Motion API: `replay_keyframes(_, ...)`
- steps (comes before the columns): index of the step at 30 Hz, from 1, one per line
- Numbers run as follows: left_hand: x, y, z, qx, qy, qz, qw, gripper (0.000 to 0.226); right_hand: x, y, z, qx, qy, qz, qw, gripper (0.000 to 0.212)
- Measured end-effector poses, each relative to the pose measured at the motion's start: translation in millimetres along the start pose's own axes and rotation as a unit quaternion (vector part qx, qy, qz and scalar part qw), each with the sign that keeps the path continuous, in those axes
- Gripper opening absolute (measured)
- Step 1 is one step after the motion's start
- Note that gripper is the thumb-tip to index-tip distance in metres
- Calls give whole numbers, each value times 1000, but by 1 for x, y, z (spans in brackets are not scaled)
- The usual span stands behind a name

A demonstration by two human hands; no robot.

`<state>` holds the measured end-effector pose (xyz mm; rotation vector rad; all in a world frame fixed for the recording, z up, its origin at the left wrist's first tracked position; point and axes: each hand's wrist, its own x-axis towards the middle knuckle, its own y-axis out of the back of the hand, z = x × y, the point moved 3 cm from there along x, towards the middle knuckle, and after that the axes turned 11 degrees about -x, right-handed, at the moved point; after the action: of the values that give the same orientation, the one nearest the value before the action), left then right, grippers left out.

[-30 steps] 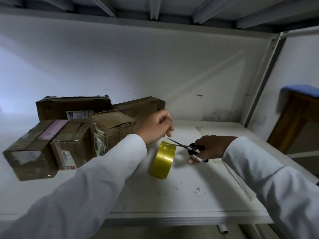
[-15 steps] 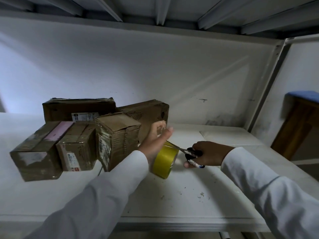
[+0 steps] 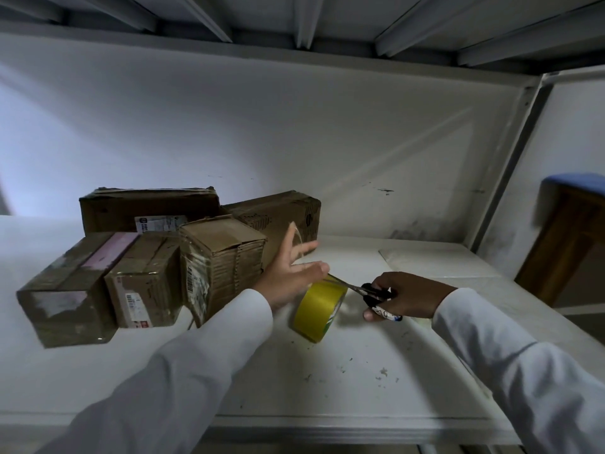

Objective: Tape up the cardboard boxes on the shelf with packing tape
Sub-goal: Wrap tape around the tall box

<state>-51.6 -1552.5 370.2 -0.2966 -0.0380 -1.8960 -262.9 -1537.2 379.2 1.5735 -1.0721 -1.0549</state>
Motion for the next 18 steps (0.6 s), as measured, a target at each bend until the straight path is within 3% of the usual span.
replay_keyframes(3,6,4,1,15,-14,59,998,70,0,7,-2,-20,19,78,997,25)
replay_keyframes(6,8,1,2,-45,-7,103,994,58,-3,6,-7,-75,24,113,990,47)
replay_keyframes(9,9,4,5,-34,-34,167,985,44,-7,9,-15,-116,28,149,982,48)
replay_keyframes(13,9,-1,27,46,-108,142,983,24,-4,8,-17,-61,15,75,995,53)
replay_keyframes(18,18,-7,54,210,-181,89,957,21,-2,3,-14,16,-15,23,999,42)
